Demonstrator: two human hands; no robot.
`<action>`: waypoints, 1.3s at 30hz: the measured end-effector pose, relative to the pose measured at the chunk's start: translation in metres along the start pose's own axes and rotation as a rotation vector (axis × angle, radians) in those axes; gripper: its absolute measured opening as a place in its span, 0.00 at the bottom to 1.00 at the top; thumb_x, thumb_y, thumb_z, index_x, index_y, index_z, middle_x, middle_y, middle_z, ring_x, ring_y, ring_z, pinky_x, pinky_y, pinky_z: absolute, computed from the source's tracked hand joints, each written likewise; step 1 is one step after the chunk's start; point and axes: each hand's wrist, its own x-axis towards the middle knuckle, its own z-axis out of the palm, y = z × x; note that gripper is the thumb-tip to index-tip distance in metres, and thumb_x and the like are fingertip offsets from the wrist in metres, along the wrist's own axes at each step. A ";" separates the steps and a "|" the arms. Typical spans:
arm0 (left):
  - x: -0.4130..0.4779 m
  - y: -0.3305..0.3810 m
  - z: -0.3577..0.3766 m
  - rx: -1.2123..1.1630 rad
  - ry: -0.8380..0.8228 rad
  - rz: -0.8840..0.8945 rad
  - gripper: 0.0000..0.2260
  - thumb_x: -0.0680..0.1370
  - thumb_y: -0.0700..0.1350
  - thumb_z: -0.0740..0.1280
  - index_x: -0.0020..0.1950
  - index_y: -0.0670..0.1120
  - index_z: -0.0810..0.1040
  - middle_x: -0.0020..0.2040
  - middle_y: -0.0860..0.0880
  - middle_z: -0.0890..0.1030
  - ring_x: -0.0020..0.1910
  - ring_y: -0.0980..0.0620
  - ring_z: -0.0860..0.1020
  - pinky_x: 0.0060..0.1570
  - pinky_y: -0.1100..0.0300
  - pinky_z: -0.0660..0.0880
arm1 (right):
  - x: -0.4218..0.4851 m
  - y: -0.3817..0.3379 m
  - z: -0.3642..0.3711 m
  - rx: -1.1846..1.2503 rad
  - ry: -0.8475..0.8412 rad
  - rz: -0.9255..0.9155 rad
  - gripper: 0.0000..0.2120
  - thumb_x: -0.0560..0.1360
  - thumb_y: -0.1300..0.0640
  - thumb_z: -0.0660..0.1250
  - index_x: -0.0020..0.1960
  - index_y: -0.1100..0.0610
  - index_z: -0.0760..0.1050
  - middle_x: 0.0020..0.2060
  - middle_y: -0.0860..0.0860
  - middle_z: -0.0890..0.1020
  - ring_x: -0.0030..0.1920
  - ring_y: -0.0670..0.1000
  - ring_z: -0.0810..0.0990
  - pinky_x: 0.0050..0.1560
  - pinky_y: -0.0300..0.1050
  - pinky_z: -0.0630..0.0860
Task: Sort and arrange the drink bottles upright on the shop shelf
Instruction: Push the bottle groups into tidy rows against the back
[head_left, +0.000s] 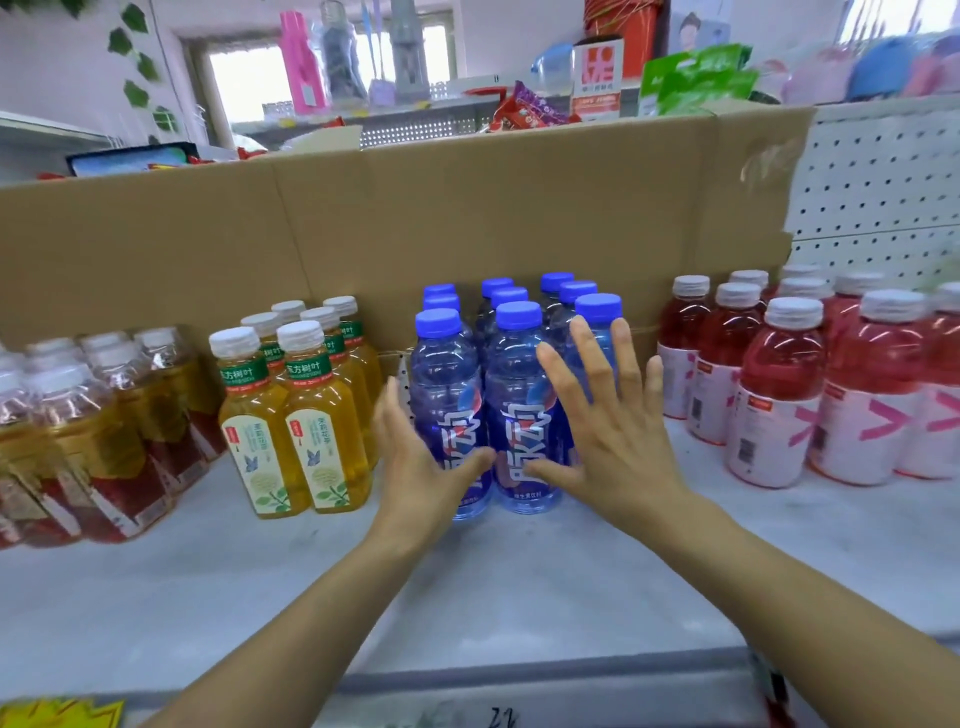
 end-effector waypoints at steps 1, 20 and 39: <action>-0.005 0.005 -0.003 0.076 0.078 0.141 0.47 0.71 0.47 0.78 0.80 0.51 0.49 0.79 0.54 0.55 0.75 0.63 0.55 0.69 0.63 0.62 | -0.004 0.002 -0.003 0.055 0.031 -0.018 0.52 0.64 0.36 0.76 0.80 0.53 0.56 0.80 0.58 0.53 0.79 0.65 0.49 0.70 0.75 0.56; -0.048 0.139 0.179 -0.106 -0.512 0.034 0.59 0.62 0.60 0.81 0.80 0.61 0.42 0.79 0.62 0.51 0.77 0.62 0.54 0.77 0.54 0.57 | -0.104 0.266 -0.098 0.534 0.422 0.198 0.48 0.63 0.44 0.78 0.75 0.56 0.59 0.71 0.53 0.64 0.71 0.55 0.67 0.68 0.59 0.69; -0.009 0.138 0.263 -0.469 -0.364 -0.214 0.42 0.59 0.40 0.85 0.69 0.55 0.71 0.57 0.55 0.84 0.55 0.55 0.83 0.44 0.65 0.80 | -0.065 0.340 -0.017 1.296 -0.154 0.442 0.42 0.60 0.63 0.84 0.67 0.46 0.69 0.54 0.43 0.84 0.52 0.44 0.84 0.45 0.33 0.79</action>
